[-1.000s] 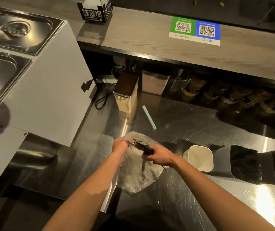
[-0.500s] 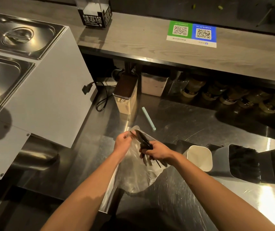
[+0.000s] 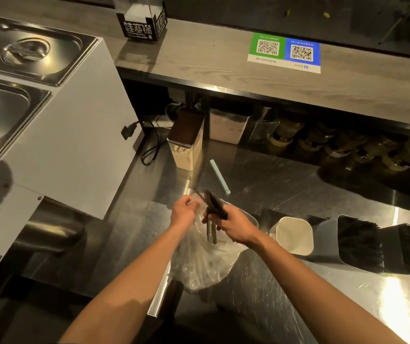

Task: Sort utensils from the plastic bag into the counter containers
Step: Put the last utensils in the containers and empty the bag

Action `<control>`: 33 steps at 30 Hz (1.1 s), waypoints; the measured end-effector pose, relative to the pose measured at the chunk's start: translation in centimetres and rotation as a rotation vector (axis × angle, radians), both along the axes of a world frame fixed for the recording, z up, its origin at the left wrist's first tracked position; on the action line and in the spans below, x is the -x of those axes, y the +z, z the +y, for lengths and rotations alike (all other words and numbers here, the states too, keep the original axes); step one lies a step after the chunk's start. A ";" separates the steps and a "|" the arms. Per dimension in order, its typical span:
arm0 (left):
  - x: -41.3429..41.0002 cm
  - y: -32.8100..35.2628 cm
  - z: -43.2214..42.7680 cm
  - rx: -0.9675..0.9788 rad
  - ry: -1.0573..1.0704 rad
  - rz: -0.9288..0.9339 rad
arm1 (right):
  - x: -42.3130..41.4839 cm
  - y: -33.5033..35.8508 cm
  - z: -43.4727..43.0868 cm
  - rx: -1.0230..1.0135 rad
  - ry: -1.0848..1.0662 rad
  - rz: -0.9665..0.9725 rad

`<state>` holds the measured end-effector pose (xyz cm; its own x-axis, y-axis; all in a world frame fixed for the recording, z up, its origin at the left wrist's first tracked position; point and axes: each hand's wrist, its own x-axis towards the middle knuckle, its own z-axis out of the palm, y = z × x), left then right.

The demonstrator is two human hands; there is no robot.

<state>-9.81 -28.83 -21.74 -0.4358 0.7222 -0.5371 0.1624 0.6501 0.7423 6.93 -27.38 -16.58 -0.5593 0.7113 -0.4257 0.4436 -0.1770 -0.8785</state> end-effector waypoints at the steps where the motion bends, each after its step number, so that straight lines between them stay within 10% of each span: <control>1: -0.1 0.4 -0.3 -0.024 -0.006 -0.010 | 0.1 0.2 0.3 -0.005 -0.036 0.022; 11: -1.3 5.3 -1.1 -0.564 -0.179 0.180 | -0.3 4.1 2.7 0.037 -0.417 0.231; 17: -4.1 7.9 -0.7 -0.327 -0.507 0.041 | -2.2 6.7 4.4 0.093 -0.522 0.292; 33: -14.7 10.7 0.6 -0.179 -0.464 -0.394 | -13.3 8.0 2.8 0.094 -0.800 0.205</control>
<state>4.85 -28.19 -11.08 0.1498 0.8821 -0.4467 0.0901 0.4377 0.8946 20.27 -24.63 -8.59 0.0275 0.8936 -0.4479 -0.0151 -0.4477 -0.8941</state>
